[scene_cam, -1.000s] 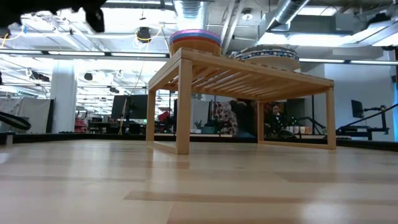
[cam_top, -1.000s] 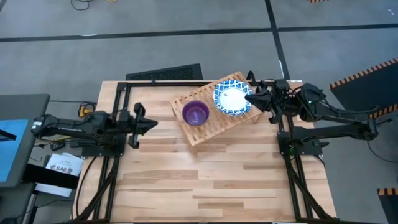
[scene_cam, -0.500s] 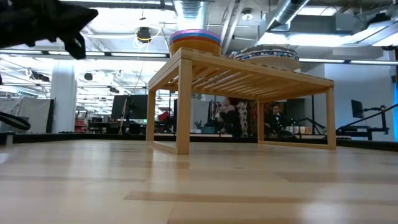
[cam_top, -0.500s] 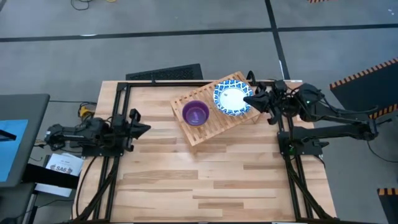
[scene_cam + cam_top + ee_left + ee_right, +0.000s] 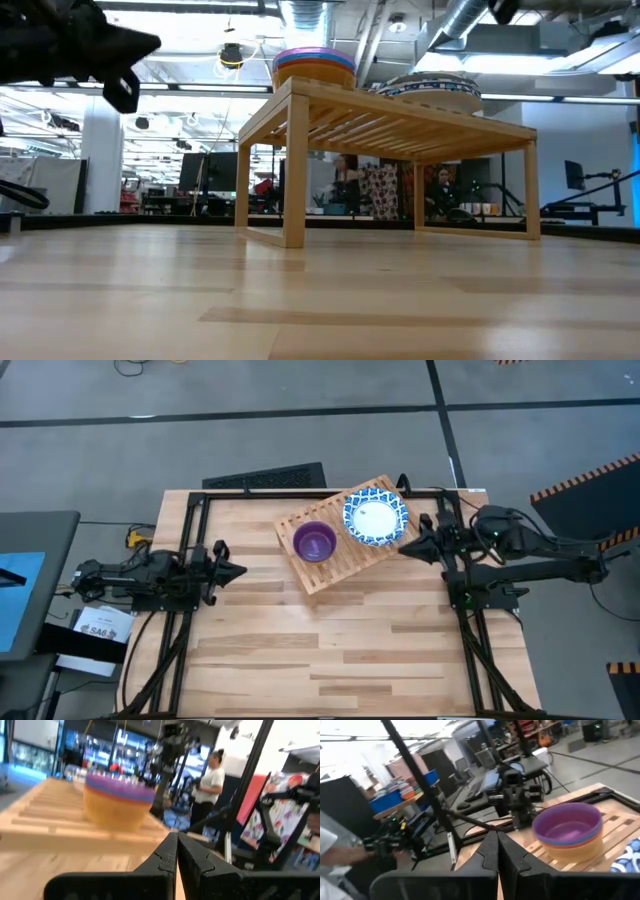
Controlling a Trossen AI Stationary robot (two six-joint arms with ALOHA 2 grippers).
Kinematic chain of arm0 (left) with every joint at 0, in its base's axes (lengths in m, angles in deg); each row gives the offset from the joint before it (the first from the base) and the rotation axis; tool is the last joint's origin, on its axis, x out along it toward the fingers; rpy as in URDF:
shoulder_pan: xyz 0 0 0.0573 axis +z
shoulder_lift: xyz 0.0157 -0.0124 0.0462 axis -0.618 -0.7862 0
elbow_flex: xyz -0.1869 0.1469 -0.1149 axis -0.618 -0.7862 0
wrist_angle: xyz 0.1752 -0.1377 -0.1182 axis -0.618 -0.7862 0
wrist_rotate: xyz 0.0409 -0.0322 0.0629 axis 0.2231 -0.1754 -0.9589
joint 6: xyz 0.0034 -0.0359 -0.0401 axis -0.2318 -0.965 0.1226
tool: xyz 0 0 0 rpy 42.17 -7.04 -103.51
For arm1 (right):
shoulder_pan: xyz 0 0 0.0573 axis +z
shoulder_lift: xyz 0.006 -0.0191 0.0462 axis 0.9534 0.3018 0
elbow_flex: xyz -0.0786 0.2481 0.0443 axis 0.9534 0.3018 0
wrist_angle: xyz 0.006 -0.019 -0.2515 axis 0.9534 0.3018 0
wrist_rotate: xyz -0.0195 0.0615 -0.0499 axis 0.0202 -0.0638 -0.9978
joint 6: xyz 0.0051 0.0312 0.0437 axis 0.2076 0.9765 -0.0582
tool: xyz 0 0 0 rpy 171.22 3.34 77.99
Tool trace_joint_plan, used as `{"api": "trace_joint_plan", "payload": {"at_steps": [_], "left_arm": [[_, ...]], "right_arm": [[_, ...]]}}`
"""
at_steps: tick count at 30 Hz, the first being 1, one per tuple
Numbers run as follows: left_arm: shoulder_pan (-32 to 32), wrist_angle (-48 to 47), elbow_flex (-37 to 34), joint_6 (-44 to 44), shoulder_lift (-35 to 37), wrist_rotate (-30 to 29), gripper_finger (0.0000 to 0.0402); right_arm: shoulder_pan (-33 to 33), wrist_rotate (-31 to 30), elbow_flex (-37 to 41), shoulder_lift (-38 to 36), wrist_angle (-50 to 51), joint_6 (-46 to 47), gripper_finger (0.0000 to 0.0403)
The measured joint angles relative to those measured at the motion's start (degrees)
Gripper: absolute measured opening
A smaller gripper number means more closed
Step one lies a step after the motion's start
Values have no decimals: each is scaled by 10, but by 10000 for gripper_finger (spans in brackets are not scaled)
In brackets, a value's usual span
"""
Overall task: Place and stack bowls onto a shelf
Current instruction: Return to Home Position
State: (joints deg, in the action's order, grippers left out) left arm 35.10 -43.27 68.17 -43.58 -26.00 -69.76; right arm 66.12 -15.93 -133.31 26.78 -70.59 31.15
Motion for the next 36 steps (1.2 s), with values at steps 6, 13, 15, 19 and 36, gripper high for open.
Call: {"api": "trace_joint_plan", "payload": {"at_steps": [6, 13, 15, 19, 36], "left_arm": [[0, -87, 0, 19, 0, 0, 0], [0, -132, 0, 45, -9, 5, 0], [0, -130, 0, 45, -9, 2, 0], [0, -131, 0, 45, -9, 2, 0], [0, -129, 0, 46, 1, 2, 0]], "right_arm": [[62, -27, 108, -80, -72, -3, 19], [93, -48, 231, -171, -150, -23, 19], [86, -48, 257, -204, -153, -23, 19], [86, -48, 330, -271, -228, 0, 19], [96, -29, 433, -363, -215, -45, 18]]}}
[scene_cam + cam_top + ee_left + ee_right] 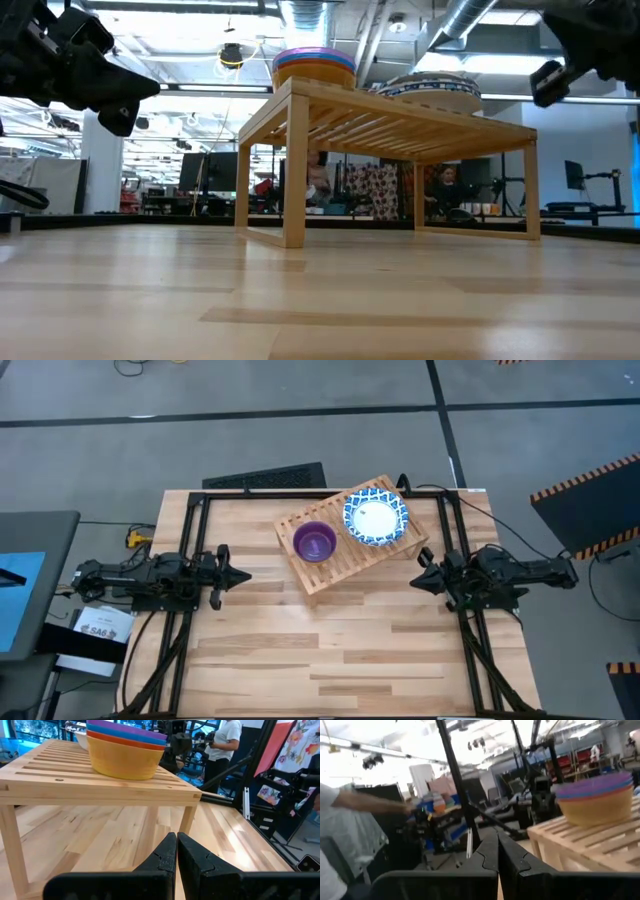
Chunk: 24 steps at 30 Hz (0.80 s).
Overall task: Place and stack bowls onto a shelf
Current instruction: Return to Home Position
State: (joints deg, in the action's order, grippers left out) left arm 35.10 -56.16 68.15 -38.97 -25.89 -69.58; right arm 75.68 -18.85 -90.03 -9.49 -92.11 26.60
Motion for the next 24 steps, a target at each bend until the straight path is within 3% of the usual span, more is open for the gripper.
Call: {"api": "trace_joint_plan", "payload": {"at_steps": [3, 9, 16, 24], "left_arm": [[0, 0, 0, 0, 0, 0, 0], [0, 0, 0, 0, 0, 0, 0], [0, 0, 0, 0, 0, 1, 0], [0, 4, -1, 0, 0, 1, 0]], "right_arm": [[8, -4, 0, -1, 30, -21, 18], [12, -108, 0, 1, 137, -22, 18], [13, -108, 0, 2, 140, -49, 20], [12, -108, 0, 10, 144, -43, 65]]}}
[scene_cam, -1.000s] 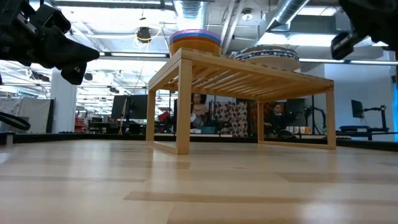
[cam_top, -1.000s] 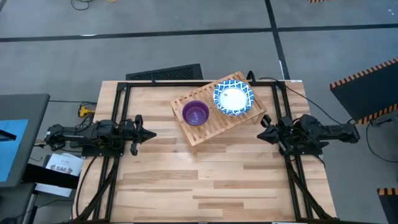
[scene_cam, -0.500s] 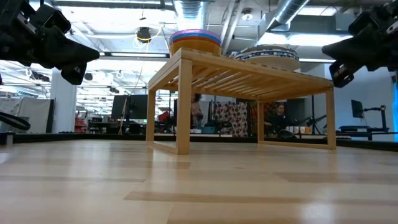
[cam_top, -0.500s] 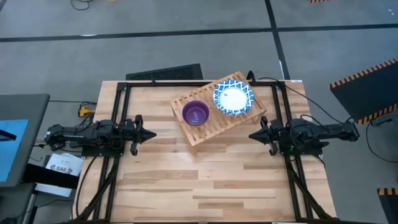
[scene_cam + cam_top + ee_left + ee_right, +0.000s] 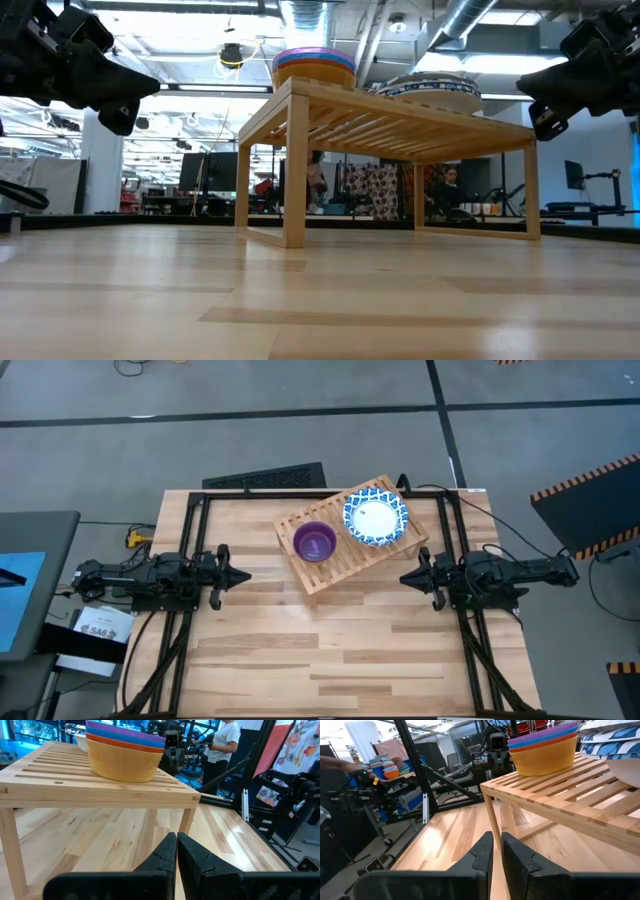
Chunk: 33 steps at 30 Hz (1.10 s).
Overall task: Place and stack bowls onto a shelf
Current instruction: Return to Home Position
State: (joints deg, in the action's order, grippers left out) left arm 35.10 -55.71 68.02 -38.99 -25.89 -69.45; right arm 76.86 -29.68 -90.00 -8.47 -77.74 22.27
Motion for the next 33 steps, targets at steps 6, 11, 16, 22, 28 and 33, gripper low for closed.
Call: {"api": "trace_joint_plan", "payload": {"at_steps": [6, 11, 16, 22, 28, 33], "left_arm": [[0, -3, 0, 0, 0, 14, 0], [0, -5, -1, 0, 0, 29, 0], [0, -5, -1, 0, 0, 32, 0], [0, -5, -2, 0, 0, 32, 0], [0, -5, -2, 0, -3, 32, 0], [0, -5, -2, 0, -3, 32, 0]], "right_arm": [[0, 0, 0, 0, 2, 0, 69], [-2, 3, 1, -12, -2, 2, 71], [-5, 3, 1, -11, -12, 2, 71], [-4, 3, 1, -11, -11, 2, 71], [-4, 2, 1, -11, -11, 2, 72], [-4, 2, 1, -11, -11, 1, 72]]}}
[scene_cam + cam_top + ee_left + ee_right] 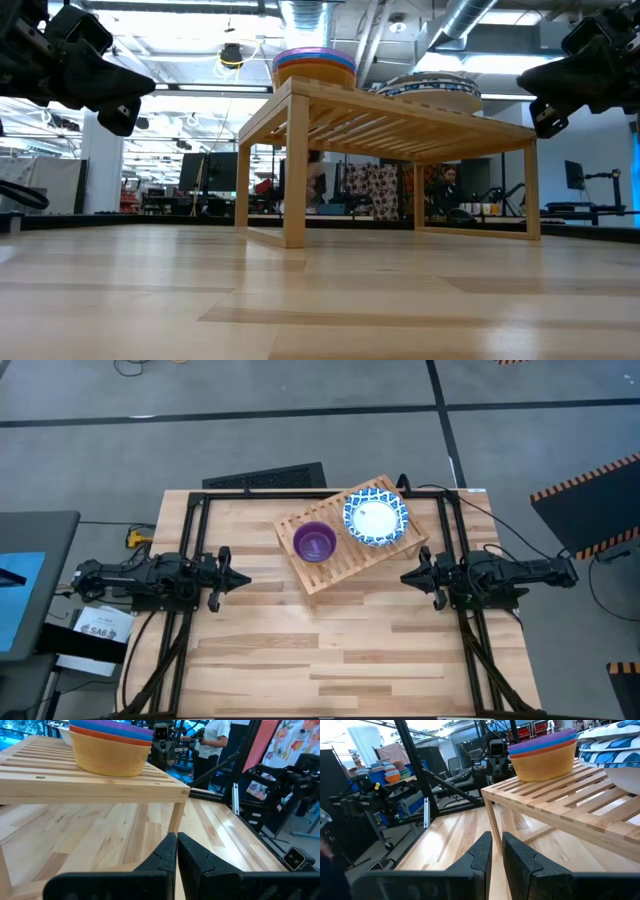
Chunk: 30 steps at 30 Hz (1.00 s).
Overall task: Place and stack bowls onto a shelf
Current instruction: Return to Home Position
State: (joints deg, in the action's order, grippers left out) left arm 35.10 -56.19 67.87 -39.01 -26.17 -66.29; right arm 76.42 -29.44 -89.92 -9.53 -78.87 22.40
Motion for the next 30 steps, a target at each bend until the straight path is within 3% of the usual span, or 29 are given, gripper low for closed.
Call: {"api": "trace_joint_plan", "payload": {"at_steps": [30], "left_arm": [[0, 0, 0, 0, 0, 0, 0]], "right_arm": [[0, 0, 0, 0, -1, 0, 72]]}}
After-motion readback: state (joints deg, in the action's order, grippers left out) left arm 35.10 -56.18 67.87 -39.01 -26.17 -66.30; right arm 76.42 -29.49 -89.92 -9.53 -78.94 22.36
